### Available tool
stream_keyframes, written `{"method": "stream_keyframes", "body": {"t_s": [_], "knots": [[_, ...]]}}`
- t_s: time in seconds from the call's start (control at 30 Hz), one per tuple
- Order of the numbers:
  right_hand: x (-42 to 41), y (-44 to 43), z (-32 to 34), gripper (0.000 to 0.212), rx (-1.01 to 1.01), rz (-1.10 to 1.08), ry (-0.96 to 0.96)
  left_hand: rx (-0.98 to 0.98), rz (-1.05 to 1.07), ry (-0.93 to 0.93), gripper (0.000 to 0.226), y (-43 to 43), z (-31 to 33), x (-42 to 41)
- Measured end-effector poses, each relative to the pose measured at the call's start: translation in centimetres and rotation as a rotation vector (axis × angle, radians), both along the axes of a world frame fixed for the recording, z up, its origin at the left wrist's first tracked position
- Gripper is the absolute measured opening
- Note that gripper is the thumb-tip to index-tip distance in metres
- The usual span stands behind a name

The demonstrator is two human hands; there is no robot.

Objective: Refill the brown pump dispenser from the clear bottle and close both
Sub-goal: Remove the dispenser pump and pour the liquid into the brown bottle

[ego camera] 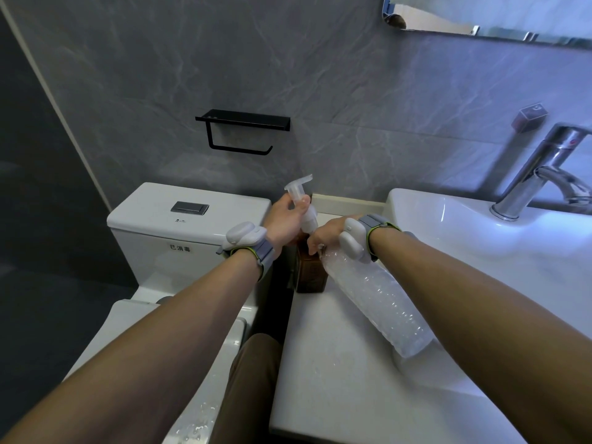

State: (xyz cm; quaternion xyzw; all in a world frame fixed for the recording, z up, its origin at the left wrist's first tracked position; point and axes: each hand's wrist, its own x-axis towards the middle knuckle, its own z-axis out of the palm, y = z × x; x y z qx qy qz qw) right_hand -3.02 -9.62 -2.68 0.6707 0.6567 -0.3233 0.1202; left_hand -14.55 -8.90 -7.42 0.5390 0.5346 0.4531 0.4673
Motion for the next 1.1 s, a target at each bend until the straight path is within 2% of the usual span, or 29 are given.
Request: {"method": "stream_keyframes", "body": {"t_s": [0.2, 0.73, 1.1], "knots": [[-0.08, 0.07, -0.01, 0.032, 0.001, -0.005, -0.023, -0.001, 0.005, 0.003, 0.038, -0.01, 0.03, 0.02], [-0.17, 0.11, 0.02, 0.025, -0.009, 0.009, -0.034, 0.013, 0.013, 0.013, 0.038, 0.05, 0.15, 0.05], [-0.15, -0.08, 0.43, 0.029, -0.003, 0.041, -0.073, -0.001, 0.010, 0.012, 0.038, -0.12, 0.30, 0.12]]}}
